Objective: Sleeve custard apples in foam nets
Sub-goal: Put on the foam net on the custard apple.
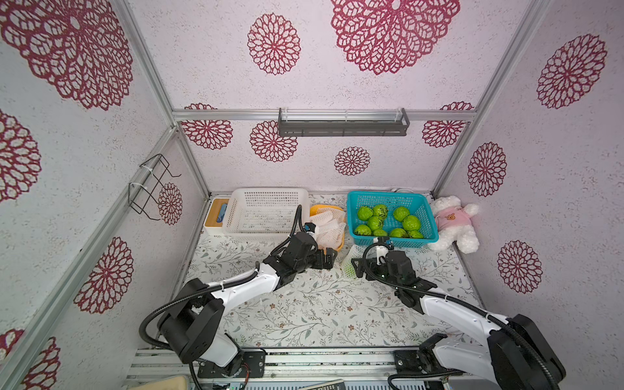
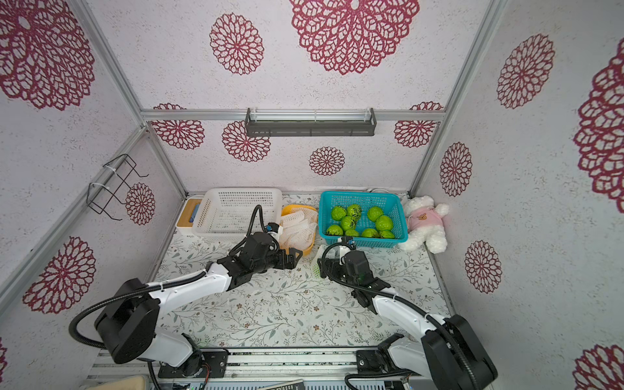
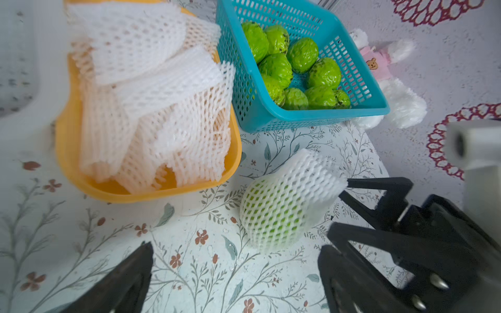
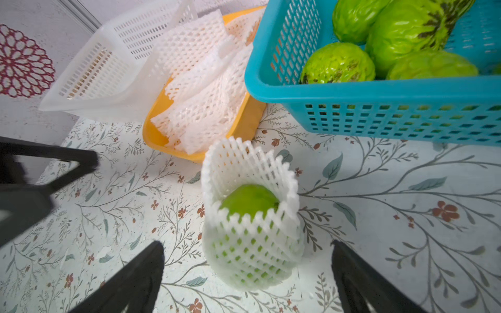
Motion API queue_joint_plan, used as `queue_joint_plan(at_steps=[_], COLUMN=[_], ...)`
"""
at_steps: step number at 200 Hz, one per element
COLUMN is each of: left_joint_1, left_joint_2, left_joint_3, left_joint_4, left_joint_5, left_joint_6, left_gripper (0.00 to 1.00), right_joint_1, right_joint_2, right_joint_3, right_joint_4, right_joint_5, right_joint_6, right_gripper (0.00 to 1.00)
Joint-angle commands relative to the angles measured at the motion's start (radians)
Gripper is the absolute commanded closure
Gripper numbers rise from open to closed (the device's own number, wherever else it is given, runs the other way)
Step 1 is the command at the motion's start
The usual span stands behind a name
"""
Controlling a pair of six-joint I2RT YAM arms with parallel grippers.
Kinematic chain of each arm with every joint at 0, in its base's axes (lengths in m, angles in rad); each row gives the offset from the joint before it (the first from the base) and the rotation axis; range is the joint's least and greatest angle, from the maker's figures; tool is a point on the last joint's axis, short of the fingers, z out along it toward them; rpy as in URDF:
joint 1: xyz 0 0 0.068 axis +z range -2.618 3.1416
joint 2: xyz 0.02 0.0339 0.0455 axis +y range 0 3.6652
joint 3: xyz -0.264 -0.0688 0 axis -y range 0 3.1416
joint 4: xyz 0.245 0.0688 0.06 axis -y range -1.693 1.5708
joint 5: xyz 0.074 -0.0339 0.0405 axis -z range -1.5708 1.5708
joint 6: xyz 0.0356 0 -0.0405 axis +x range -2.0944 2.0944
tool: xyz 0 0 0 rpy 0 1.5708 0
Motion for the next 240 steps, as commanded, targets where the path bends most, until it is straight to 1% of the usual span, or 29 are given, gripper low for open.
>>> queue_joint_plan(at_steps=[1,11,37,72,89,108,120,129,149,171,183,195,211,240], left_joint_1=[0.017,0.024,0.045,0.057,0.059,0.061,0.063,0.066,0.07,0.071,0.073,0.073,0.076,0.08], left_joint_2=[-0.074,-0.096,-0.122,-0.116,-0.114,-0.116,-0.119,-0.122,-0.123,-0.121,-0.119,-0.116,-0.113,-0.109], left_joint_3=[-0.012,-0.015,-0.028,-0.046,-0.058,-0.067,-0.071,-0.073,-0.074,-0.074,-0.075,-0.075,-0.075,-0.074], left_joint_4=[-0.053,-0.064,-0.071,-0.064,-0.057,-0.054,-0.055,-0.056,-0.06,-0.06,-0.059,-0.059,-0.06,-0.06], left_joint_5=[-0.068,-0.08,-0.087,-0.075,-0.072,-0.072,-0.072,-0.072,-0.07,-0.068,-0.066,-0.065,-0.065,-0.06], left_joint_6=[0.056,0.06,0.062,0.052,0.044,0.041,0.042,0.041,0.041,0.04,0.04,0.038,0.038,0.038], left_gripper=[0.03,0.03,0.03,0.03,0.03,0.03,0.03,0.03,0.03,0.03,0.02,0.03,0.03,0.03], right_joint_1=[-0.003,-0.004,-0.001,0.01,0.015,0.019,0.024,0.025,0.031,0.043,0.05,0.059,0.069,0.098], right_joint_2=[0.05,0.078,0.139,0.155,0.151,0.158,0.173,0.186,0.217,0.247,0.26,0.272,0.287,0.298], right_joint_3=[0.035,0.044,0.064,0.061,0.064,0.081,0.095,0.105,0.125,0.136,0.135,0.135,0.131,0.11], right_joint_4=[0.027,0.032,0.047,0.082,0.092,0.089,0.086,0.086,0.089,0.092,0.099,0.099,0.099,0.111], right_joint_5=[0.005,-0.001,-0.022,-0.007,0.002,0.003,0.001,0.002,0.003,0.013,0.013,0.017,0.014,0.01], right_joint_6=[-0.004,0.004,0.005,-0.006,-0.012,-0.032,-0.047,-0.05,-0.054,-0.059,-0.06,-0.066,-0.071,-0.09], right_gripper=[0.06,0.11,0.26,0.37,0.37,0.27,0.24,0.23,0.25,0.32,0.4,0.43,0.43,0.36])
